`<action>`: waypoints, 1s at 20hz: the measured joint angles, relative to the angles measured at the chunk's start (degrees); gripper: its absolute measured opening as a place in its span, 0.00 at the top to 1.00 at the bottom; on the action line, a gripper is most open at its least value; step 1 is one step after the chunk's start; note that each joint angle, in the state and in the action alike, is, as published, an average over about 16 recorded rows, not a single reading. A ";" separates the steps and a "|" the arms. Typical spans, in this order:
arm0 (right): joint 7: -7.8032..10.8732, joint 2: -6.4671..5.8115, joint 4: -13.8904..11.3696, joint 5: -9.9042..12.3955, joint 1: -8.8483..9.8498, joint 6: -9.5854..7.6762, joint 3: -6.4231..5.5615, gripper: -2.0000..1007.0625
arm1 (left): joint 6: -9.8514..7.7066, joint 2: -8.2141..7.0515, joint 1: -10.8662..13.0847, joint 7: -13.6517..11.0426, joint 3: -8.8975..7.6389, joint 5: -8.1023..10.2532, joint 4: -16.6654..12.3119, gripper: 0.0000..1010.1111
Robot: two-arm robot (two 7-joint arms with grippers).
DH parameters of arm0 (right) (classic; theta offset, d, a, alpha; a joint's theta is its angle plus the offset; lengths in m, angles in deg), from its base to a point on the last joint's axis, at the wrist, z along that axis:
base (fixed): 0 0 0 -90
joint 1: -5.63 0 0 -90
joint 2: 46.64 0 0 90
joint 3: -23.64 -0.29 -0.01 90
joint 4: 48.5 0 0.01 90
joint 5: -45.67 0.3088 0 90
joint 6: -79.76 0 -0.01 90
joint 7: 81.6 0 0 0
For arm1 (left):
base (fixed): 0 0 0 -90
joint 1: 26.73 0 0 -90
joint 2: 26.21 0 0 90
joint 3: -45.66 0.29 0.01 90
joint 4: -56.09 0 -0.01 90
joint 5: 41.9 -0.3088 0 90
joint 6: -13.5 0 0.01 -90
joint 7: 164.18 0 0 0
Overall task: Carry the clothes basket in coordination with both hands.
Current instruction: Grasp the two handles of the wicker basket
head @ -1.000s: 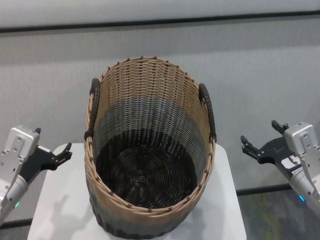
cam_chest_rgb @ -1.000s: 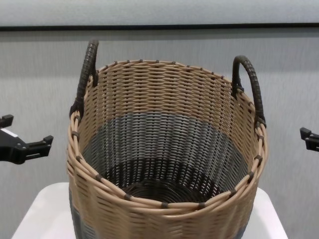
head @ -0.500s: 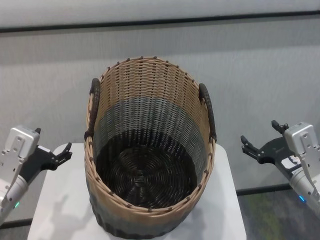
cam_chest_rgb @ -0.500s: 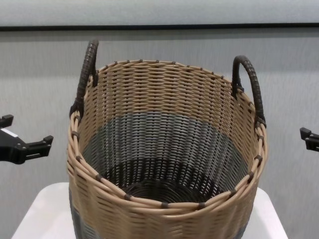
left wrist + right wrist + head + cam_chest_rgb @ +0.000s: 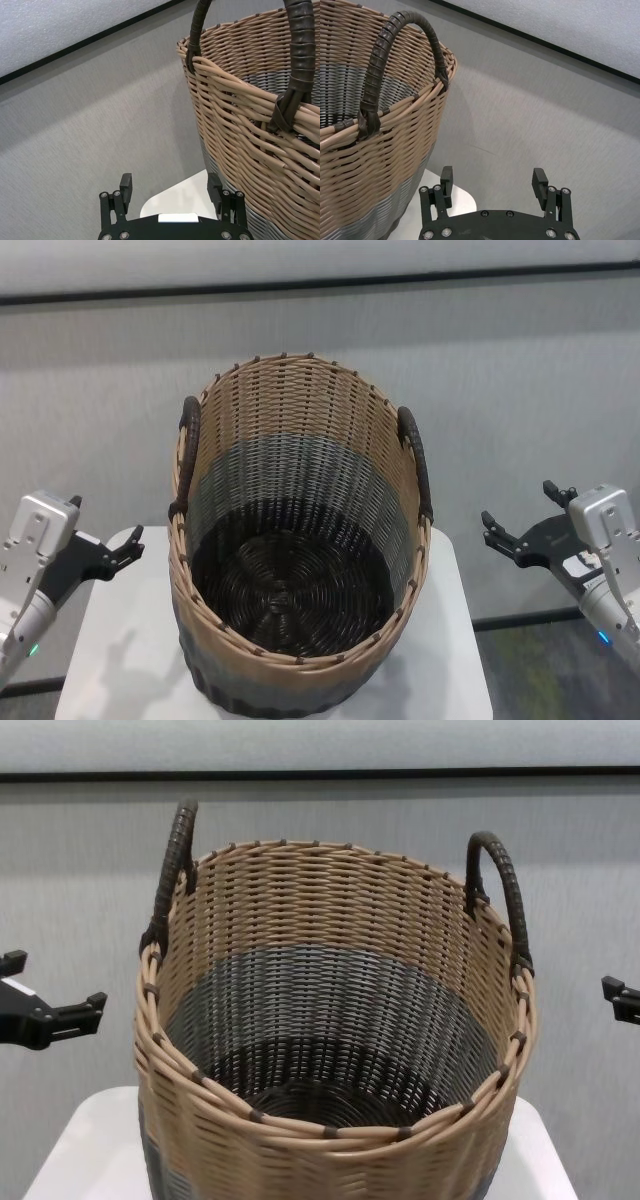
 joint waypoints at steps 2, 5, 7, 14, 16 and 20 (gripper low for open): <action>0.03 0.03 -0.02 -0.02 0.01 -0.03 -0.05 0.00 | 0.28 -0.06 0.04 0.00 -0.09 -0.27 -0.05 0.01; 0.13 0.09 -0.09 -0.10 0.07 -0.09 -0.20 0.00 | 0.89 -0.25 0.10 0.16 -0.29 -1.10 -0.10 0.01; 0.26 0.15 -0.15 -0.20 0.14 -0.13 -0.34 0.00 | 1.34 -0.50 0.18 0.31 -0.58 -1.79 -0.14 0.01; 0.97 0.47 -0.36 -0.89 0.41 -0.21 -0.95 0.00 | 3.05 -2.04 0.74 0.14 -2.60 -3.54 -1.40 0.01; 1.25 0.58 -0.38 -1.24 0.48 -0.18 -1.12 0.00 | 3.14 -2.62 0.91 -0.36 -3.54 -3.27 -2.15 0.01; 1.79 0.80 -0.34 -2.01 0.59 -0.02 -1.38 0.00 | 2.08 -3.81 1.27 -2.90 -5.84 -0.57 -4.32 0.01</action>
